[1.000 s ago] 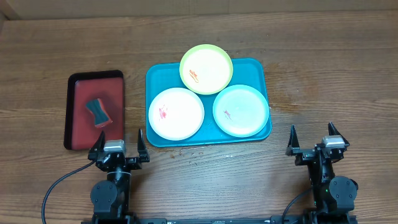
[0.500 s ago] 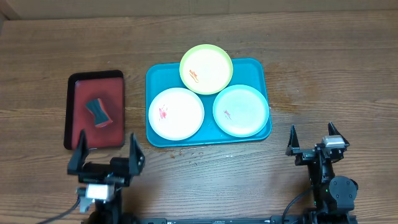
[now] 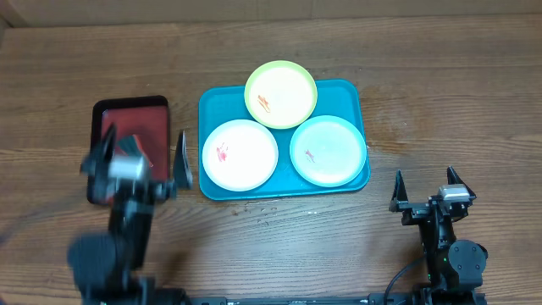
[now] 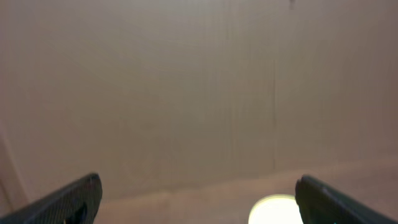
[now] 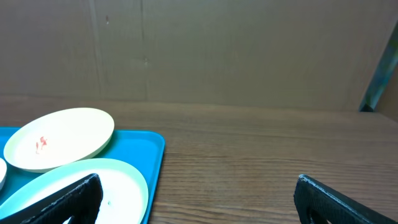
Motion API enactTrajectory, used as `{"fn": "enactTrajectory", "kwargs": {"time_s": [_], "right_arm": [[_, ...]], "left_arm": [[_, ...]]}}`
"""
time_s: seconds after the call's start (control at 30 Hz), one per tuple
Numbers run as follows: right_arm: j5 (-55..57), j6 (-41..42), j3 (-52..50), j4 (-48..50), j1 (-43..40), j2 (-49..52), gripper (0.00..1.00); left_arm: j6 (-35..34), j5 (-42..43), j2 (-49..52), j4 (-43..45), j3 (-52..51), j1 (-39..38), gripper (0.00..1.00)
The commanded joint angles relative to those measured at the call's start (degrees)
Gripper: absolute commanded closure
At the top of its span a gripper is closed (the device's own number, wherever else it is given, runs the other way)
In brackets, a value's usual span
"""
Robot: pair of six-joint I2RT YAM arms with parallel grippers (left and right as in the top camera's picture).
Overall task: Clean dirty plates on tray and stack at the side
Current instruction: 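Move the left gripper over the sponge on the red tray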
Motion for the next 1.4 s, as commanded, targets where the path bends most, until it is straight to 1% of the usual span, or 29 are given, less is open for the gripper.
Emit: {"fn": "enactTrajectory", "kwargs": {"time_s": [0.0,0.1,0.17,0.23,0.3,0.37,0.43,0.5,0.57,0.6,0.63,0.7,0.73,0.77,0.83,0.93,1.0,1.2,1.3,1.37], "right_arm": [[0.5,0.0,-0.6,0.3,0.2,-0.5,0.0],[0.5,0.0,-0.6,0.3,0.2,-0.5,0.0],[0.5,0.0,-0.6,0.3,0.2,-0.5,0.0],[0.5,0.0,-0.6,0.3,0.2,-0.5,0.0],[0.5,0.0,-0.6,0.3,0.2,-0.5,0.0],[0.5,0.0,-0.6,0.3,0.2,-0.5,0.0],[0.5,0.0,-0.6,0.3,0.2,-0.5,0.0],[0.5,0.0,-0.6,0.3,0.2,-0.5,0.0],[0.5,0.0,-0.6,0.3,0.2,-0.5,0.0],[0.5,0.0,-0.6,0.3,0.2,-0.5,0.0],[0.5,0.0,-0.6,0.3,0.2,-0.5,0.0],[0.5,0.0,-0.6,0.3,0.2,-0.5,0.0],[0.5,0.0,-0.6,0.3,0.2,-0.5,0.0],[0.5,0.0,-0.6,0.3,0.2,-0.5,0.0],[0.5,0.0,-0.6,0.3,0.2,-0.5,0.0],[0.5,0.0,-0.6,0.3,0.2,-0.5,0.0],[0.5,0.0,-0.6,0.3,0.2,-0.5,0.0],[0.5,0.0,-0.6,0.3,0.2,-0.5,0.0],[0.5,0.0,-0.6,0.3,0.2,-0.5,0.0],[0.5,0.0,-0.6,0.3,0.2,-0.5,0.0]], "left_arm": [[1.6,5.6,10.9,-5.1,8.2,0.6,0.0],[1.6,9.5,18.0,-4.9,12.3,0.6,0.0],[1.5,8.5,22.3,-5.9,15.5,0.7,0.0],[-1.0,2.8,26.6,-10.9,20.2,0.9,0.0],[-4.0,-5.7,31.3,-19.1,26.6,1.1,0.0],[-3.7,-10.9,36.3,-28.0,33.2,1.6,0.0],[-1.0,-10.7,41.4,-36.5,39.3,2.3,0.0],[0.3,-10.1,45.7,-42.9,42.8,2.5,0.0],[0.4,-10.8,48.0,-45.2,43.2,2.5,0.0],[-0.5,-13.6,49.5,-46.1,43.2,2.7,0.0],[-3.2,-16.7,50.4,-46.8,43.2,3.0,0.0],[-19.3,-25.6,52.5,-49.1,43.2,5.0,0.0],[-25.3,-27.1,53.2,-50.2,43.2,6.2,0.0],[-30.2,-26.9,54.1,-51.1,43.2,7.9,0.0],[-34.3,-24.2,55.8,-51.6,43.2,11.0,0.0],[-34.3,-20.2,58.5,-52.1,43.2,14.4,0.0],[-34.3,-19.6,60.5,-53.6,43.2,15.5,0.0],[-33.5,-19.5,66.9,-59.6,43.2,16.0,0.0],[-32.3,-18.8,69.9,-60.3,43.2,16.0,0.0],[-30.7,-17.3,72.1,-59.1,43.2,16.0,0.0]]}}
